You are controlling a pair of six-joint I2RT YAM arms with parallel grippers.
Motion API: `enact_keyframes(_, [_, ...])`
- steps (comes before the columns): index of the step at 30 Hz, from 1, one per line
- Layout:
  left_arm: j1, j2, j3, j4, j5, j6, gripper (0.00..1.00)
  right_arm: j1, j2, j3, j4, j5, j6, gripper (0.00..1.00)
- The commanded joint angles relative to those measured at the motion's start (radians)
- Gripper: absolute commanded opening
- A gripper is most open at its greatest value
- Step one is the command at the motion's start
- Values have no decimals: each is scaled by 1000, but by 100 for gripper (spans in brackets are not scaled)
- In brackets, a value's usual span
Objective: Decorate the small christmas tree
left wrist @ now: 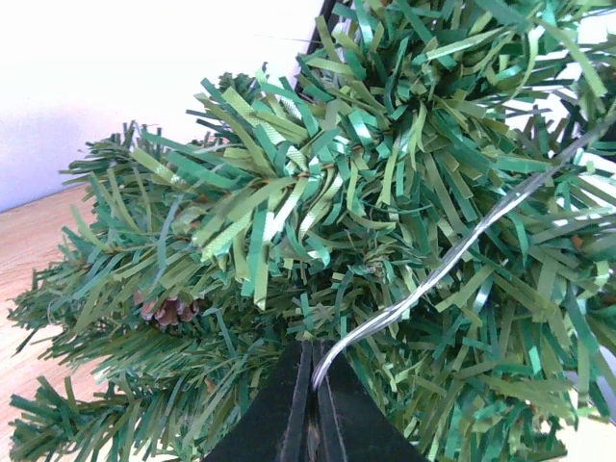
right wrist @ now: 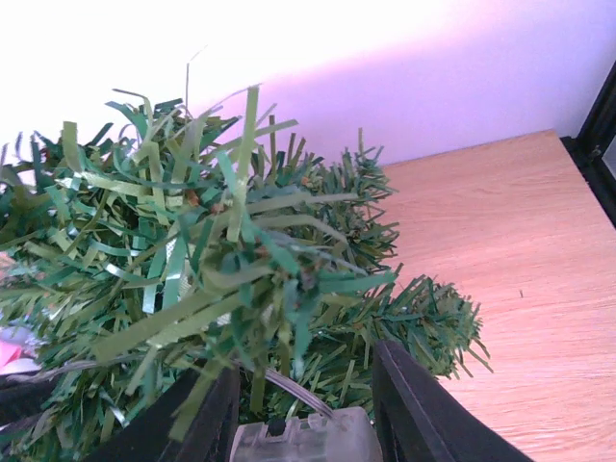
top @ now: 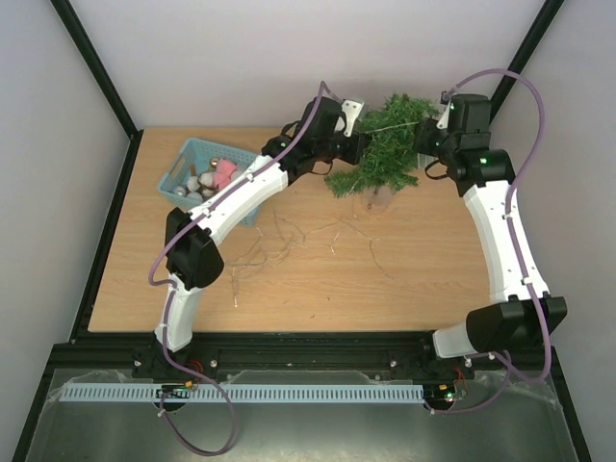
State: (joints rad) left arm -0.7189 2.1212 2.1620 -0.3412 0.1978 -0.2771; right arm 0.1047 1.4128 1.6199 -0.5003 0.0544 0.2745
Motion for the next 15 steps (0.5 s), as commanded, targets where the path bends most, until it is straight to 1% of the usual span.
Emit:
enact_keyframes(1, [-6,-53,-10,22,12,-2,2,-4,29,30,-10,56,-43,31])
enact_keyframes(5, [-8,-47,-10,19,13,-2,2,-4,14,-23,55,54,-64,30])
enact_keyframes(11, [-14,-41,-14,18,14,1,2,-4,-29,-142,195,110,-79,29])
enact_keyframes(15, [-16,-37,-13,18,13,1,2,-5,-37,-168,250,127,-85,29])
